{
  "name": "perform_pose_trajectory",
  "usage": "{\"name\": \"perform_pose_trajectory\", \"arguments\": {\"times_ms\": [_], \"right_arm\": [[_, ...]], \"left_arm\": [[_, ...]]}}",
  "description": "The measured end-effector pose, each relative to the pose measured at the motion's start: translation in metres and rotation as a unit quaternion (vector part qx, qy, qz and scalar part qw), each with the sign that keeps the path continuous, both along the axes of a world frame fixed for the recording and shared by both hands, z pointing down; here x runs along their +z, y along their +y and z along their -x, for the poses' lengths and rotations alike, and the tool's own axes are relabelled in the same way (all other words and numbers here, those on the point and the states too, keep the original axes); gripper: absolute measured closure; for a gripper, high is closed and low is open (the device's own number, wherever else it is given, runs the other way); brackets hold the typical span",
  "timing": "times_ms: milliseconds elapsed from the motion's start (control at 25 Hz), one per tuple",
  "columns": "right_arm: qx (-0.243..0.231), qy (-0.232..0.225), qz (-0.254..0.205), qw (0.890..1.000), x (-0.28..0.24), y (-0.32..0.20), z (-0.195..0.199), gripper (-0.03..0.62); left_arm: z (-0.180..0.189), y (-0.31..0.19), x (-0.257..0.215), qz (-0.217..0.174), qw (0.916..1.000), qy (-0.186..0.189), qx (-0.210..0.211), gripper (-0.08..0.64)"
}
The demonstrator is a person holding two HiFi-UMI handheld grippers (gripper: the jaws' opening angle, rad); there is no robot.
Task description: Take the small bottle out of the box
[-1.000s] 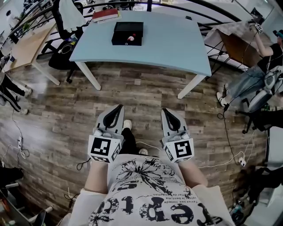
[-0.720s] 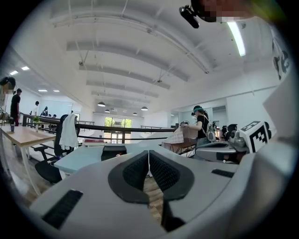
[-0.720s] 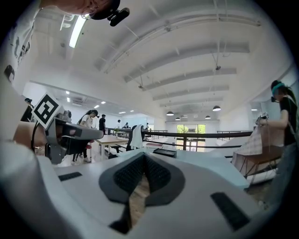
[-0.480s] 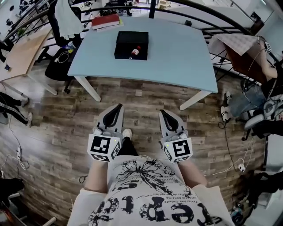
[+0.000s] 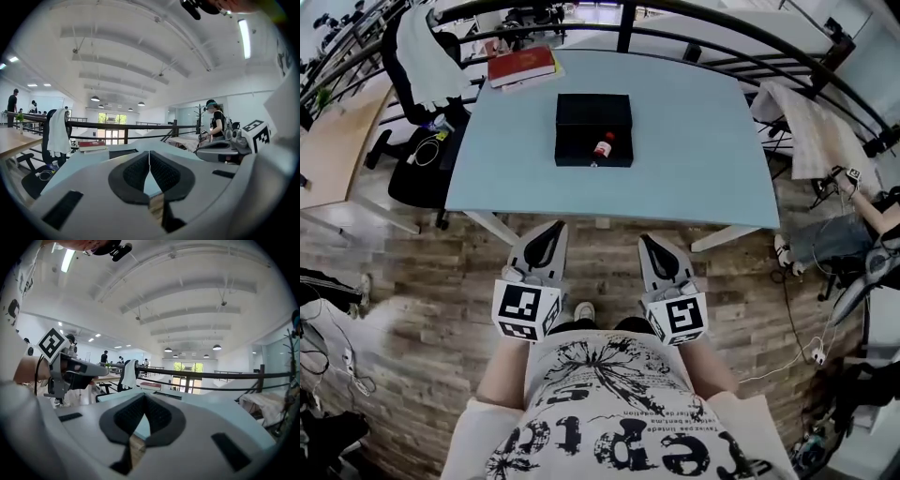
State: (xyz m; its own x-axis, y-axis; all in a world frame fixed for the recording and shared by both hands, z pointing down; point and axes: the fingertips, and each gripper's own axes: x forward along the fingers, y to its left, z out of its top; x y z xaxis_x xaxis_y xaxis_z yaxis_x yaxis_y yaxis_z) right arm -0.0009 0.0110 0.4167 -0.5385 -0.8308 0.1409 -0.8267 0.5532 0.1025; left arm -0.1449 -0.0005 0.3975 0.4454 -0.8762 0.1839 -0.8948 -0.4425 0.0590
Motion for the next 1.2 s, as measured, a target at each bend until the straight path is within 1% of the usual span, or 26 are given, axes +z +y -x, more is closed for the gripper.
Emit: {"name": "perform_pose_trajectory", "arguments": {"times_ms": [160,320,480,640,800,960,1080,1200], "right_arm": [[0.002,0.004,0.006,1.000,-0.001,-0.033,0.015,0.581],[0.005,0.005,0.014,1.000,0.006,-0.066,0.015,0.581],[0.006,0.000,0.017,1.000,0.009,-0.111,0.007,0.581],[0.003,-0.009,0.022,1.000,0.007,-0.167,-0.011,0.581],[-0.014,-0.009,0.028,0.999,0.006,-0.223,-0.027,0.581],[-0.037,-0.005,0.034,0.999,0.009,-0.271,-0.039,0.581],[-0.053,-0.002,0.041,0.998,0.011,-0.299,-0.048,0.581],[-0.064,0.002,0.049,0.997,0.020,-0.321,-0.057,0.581]], "left_arm": [[0.014,-0.034,0.006,0.014,0.9999,0.000,0.002,0.538],[0.015,-0.067,0.019,0.031,0.9995,0.000,0.003,0.537],[0.008,-0.110,0.026,0.044,0.9989,-0.013,0.003,0.537],[-0.009,-0.159,0.026,0.048,0.9986,-0.020,-0.003,0.537],[-0.028,-0.210,0.032,0.065,0.9974,-0.030,-0.011,0.537],[-0.044,-0.260,0.056,0.100,0.9938,-0.040,-0.028,0.537],[-0.054,-0.288,0.081,0.148,0.9864,-0.059,-0.042,0.537],[-0.068,-0.308,0.107,0.185,0.9792,-0.075,-0.036,0.535]]}}
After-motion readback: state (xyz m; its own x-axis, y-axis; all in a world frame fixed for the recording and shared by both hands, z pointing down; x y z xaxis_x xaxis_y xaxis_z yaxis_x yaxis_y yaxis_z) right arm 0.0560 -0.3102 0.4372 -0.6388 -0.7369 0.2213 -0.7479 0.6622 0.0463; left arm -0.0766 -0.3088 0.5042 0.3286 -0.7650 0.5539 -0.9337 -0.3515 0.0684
